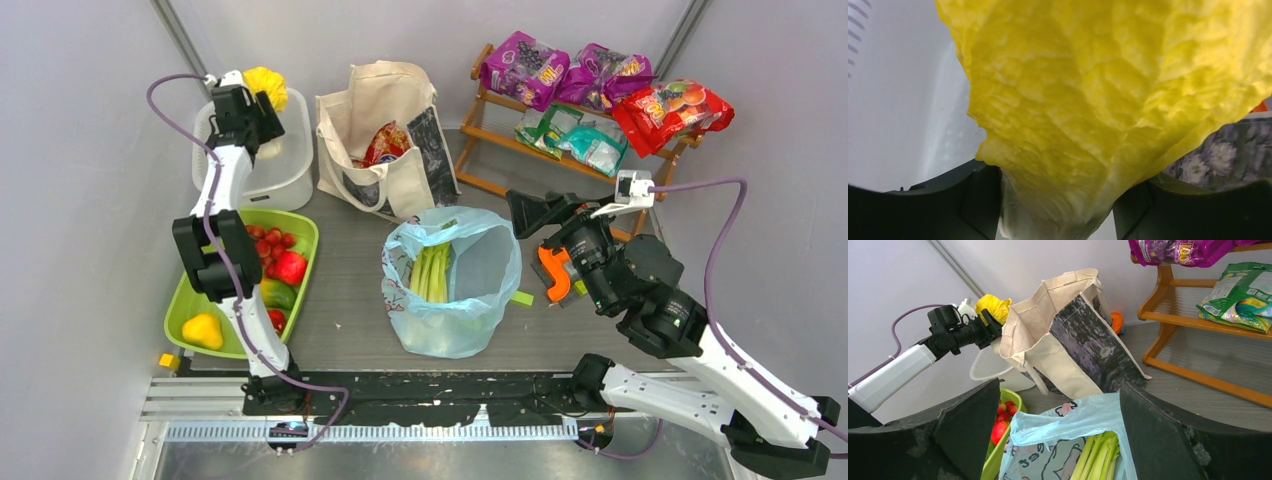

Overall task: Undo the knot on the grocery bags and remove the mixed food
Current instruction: Place the fake vegetable in the bin, then adjust the takeout bag at the center of the board.

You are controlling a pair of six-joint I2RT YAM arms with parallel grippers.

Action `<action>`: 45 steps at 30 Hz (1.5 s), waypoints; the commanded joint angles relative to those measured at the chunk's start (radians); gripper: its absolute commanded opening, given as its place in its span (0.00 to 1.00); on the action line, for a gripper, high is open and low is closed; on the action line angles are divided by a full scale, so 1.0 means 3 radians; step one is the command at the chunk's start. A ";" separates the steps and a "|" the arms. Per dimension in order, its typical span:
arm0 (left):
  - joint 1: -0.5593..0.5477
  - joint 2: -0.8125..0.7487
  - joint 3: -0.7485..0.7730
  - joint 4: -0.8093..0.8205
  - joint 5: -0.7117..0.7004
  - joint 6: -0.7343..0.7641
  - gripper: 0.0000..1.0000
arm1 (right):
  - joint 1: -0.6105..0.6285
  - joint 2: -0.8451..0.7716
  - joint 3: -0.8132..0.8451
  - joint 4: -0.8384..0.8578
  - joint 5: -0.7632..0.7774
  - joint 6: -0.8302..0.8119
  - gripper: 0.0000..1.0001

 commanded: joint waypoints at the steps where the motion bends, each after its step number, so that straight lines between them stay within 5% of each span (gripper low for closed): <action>1: 0.0023 0.0095 0.0219 -0.0115 0.0198 -0.0067 0.35 | -0.0010 -0.0001 0.0073 -0.0038 0.0116 0.0028 0.97; 8: 0.0023 0.0135 0.0378 -0.0320 0.0250 0.0010 0.98 | -0.0008 -0.0016 0.0026 -0.0054 0.0139 -0.0002 0.97; 20: 0.0014 -0.0157 0.0164 -0.0240 0.0384 -0.0011 1.00 | -0.0007 -0.0035 -0.0035 -0.0054 0.0134 -0.0054 0.97; 41: -0.1044 -0.2535 -0.1773 -0.0222 0.0520 -0.0096 1.00 | -0.0008 -0.0254 -0.0407 0.0027 -0.0359 -0.0566 0.95; 45: -0.1183 -0.2977 -0.1960 -0.0304 0.0755 0.0034 1.00 | -0.0010 -0.0231 -0.0469 0.0051 -0.0791 -0.0710 0.96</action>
